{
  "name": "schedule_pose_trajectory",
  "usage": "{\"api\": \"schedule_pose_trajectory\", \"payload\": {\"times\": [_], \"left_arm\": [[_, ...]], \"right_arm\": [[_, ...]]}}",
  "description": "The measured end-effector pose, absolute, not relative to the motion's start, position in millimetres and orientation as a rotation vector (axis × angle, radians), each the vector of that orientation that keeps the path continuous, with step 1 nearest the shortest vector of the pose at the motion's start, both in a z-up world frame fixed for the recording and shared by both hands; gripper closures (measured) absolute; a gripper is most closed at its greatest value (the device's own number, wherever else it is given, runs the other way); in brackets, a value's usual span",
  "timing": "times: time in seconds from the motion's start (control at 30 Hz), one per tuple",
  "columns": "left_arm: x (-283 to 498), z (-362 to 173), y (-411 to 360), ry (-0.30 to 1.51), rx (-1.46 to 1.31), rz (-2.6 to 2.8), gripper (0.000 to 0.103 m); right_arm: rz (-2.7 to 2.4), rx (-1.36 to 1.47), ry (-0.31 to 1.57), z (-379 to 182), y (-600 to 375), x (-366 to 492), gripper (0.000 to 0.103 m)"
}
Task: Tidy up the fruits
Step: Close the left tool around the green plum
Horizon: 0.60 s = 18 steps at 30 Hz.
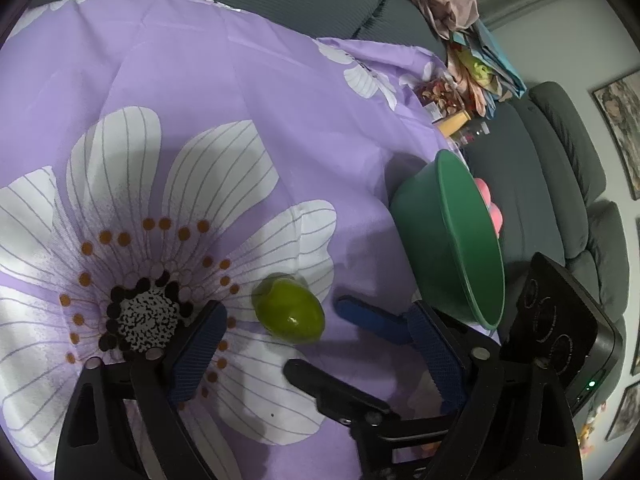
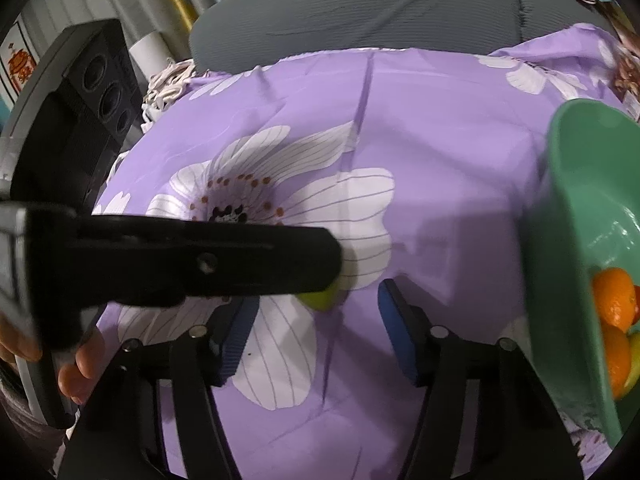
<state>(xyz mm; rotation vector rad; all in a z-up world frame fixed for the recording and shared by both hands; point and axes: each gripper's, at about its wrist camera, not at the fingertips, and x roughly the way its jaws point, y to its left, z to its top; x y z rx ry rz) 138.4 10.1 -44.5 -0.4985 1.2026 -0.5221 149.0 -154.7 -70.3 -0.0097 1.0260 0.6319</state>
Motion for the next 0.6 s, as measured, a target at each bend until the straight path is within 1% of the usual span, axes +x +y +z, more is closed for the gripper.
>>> {"api": "schedule_pose_trajectory", "payload": {"times": [0.03,0.07,0.13,0.2,0.23,0.33,0.4,0.47,0.5,0.57,0.6], "left_arm": [[137.9,-45.3,10.7,1.204,-0.499,-0.521,0.023],[137.7,-46.0,11.0,1.206,-0.497,-0.522,0.025],[137.2,-47.5,11.4,1.209,-0.496,-0.519,0.025],[136.1,-48.4,12.9,1.209,-0.497,-0.519,0.029],[136.1,-48.6,13.1,1.21,-0.497,-0.517,0.032],[136.2,-50.1,13.8,1.212,-0.494,-0.508,0.032],[136.0,-51.7,15.0,1.213,-0.496,-0.504,0.033],[136.4,-52.8,15.2,1.217,-0.5,-0.506,0.044],[136.6,-53.5,15.1,1.219,-0.5,-0.507,0.044],[136.3,-54.5,14.5,1.221,-0.498,-0.507,0.044],[136.2,-54.9,13.8,1.222,-0.498,-0.508,0.044]], "right_arm": [[0.642,-0.007,1.031,-71.7,-152.8,149.6,0.046],[0.644,-0.005,1.035,-72.7,-151.7,150.1,0.047],[0.646,0.009,1.048,-75.8,-150.0,152.6,0.048],[0.646,0.018,1.055,-77.6,-148.9,153.9,0.049],[0.645,0.018,1.054,-78.1,-148.3,154.4,0.05],[0.64,0.023,1.051,-78.8,-146.8,155.9,0.051],[0.636,0.022,1.049,-79.1,-146.3,155.6,0.054],[0.633,0.019,1.047,-79.5,-146.2,156.3,0.058],[0.633,0.018,1.047,-79.4,-146.2,156.0,0.059],[0.638,0.015,1.048,-79.9,-145.4,156.3,0.067],[0.641,0.014,1.048,-80.1,-145.1,156.1,0.068]]}}
